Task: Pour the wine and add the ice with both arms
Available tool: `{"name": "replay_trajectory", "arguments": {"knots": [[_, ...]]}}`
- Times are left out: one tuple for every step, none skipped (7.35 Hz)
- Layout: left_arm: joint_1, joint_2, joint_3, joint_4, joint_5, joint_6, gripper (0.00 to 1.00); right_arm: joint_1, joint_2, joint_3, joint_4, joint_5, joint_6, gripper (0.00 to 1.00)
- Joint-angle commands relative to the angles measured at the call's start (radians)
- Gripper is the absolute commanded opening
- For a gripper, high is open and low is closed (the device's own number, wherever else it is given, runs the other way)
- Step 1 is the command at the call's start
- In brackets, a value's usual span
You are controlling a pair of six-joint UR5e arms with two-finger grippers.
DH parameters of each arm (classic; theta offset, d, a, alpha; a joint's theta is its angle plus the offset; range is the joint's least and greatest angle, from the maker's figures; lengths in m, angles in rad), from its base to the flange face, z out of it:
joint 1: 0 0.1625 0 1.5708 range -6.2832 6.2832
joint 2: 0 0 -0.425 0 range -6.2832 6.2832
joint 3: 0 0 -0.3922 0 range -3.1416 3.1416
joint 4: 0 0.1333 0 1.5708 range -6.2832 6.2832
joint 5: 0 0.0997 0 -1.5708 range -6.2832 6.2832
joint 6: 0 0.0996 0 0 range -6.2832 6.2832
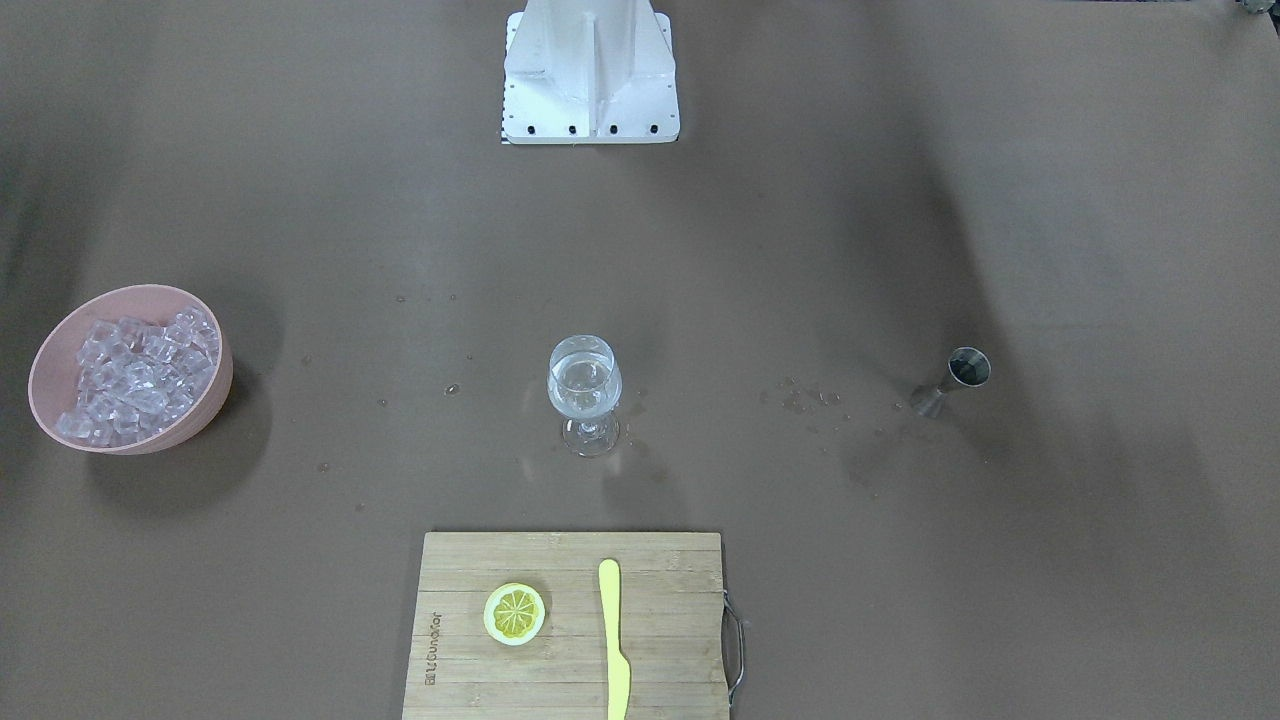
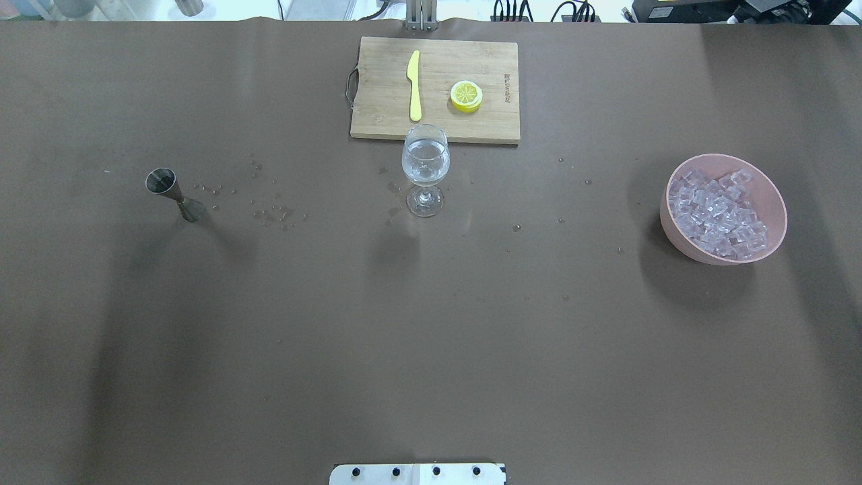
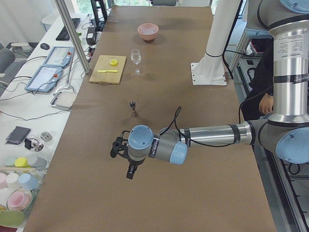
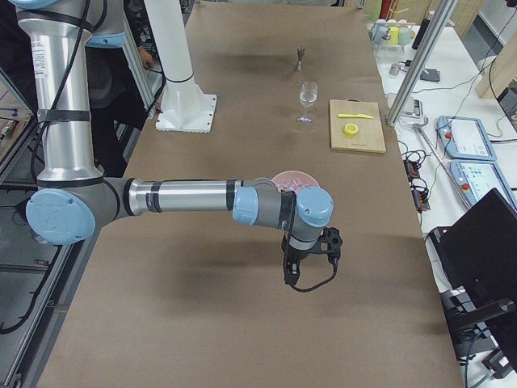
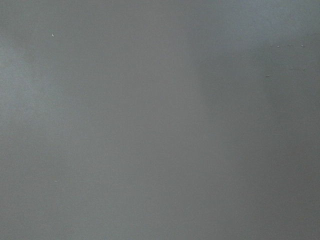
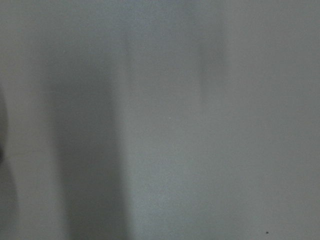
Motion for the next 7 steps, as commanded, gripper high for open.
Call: {"name": "replay_trajectory", "arguments": {"knots": [[0.002,-0.001,0.001,0.005,0.002,-0.003,0.98,0.0,-0.002,0.002,0.0,0.003,0.0,1.0],[0.002,-0.001,0.001,0.005,0.002,-0.005,0.98,0.0,-0.002,0.002,0.0,0.008,0.0,1.0],[0.002,-0.001,0.003,0.005,0.002,-0.005,0.98,0.0,-0.002,0.004,0.0,0.011,0.0,1.0],[0.0,-0.001,0.001,0.003,0.004,-0.005,0.98,0.002,-0.002,0.005,0.0,0.017,0.0,1.0],[0.0,0.0,0.003,0.003,0.004,-0.005,0.98,0.002,-0.002,0.005,0.0,0.017,0.0,1.0],[0.0,0.0,-0.003,0.003,0.001,-0.005,0.98,0.002,-0.002,0.008,0.0,0.017,0.0,1.0],[0.002,-0.003,-0.002,-0.003,-0.001,-0.005,0.98,0.002,-0.002,0.008,0.0,0.017,0.0,1.0]]}}
